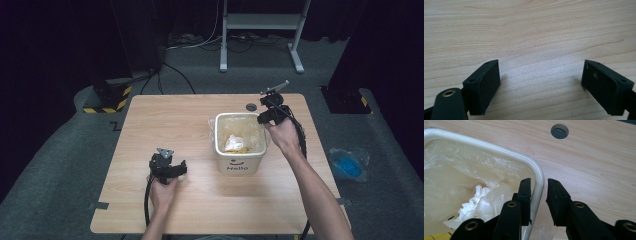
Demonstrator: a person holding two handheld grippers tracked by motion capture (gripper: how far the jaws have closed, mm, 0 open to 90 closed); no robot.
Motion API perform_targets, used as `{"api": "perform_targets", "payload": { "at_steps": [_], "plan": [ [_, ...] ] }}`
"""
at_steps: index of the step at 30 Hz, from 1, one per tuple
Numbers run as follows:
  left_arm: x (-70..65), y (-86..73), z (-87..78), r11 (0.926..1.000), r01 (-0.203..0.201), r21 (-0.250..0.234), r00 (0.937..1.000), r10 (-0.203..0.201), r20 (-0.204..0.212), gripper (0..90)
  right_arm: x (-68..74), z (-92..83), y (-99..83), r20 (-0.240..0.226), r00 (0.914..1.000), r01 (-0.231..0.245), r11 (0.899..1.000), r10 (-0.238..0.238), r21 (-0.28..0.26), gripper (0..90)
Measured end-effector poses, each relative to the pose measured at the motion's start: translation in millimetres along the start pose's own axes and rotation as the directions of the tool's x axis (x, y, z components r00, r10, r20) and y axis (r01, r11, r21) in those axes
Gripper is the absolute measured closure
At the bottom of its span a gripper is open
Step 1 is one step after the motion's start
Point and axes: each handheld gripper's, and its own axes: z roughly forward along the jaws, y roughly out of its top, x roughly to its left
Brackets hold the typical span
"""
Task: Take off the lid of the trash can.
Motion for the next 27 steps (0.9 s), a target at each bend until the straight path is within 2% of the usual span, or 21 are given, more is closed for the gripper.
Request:
{"api": "perform_targets", "payload": {
  "at_steps": [10, 27],
  "plan": [
    [0.7, 0.1, -0.3, 1.0, -0.005, 0.004, 1.0, 0.005, 0.001, 15.4, 5.3, 1.2, 0.3, 0.03, 0.9995, 0.009, 1.0, -0.009, 0.001, 76.9],
    [0.8, 0.1, -0.3, 1.0, -0.005, 0.004, 1.0, 0.005, 0.003, 15.4, 7.1, -2.7, 3.6, 0.049, 0.9984, -0.027, 1.0, 0.027, -0.004, 78.9]
  ]
}}
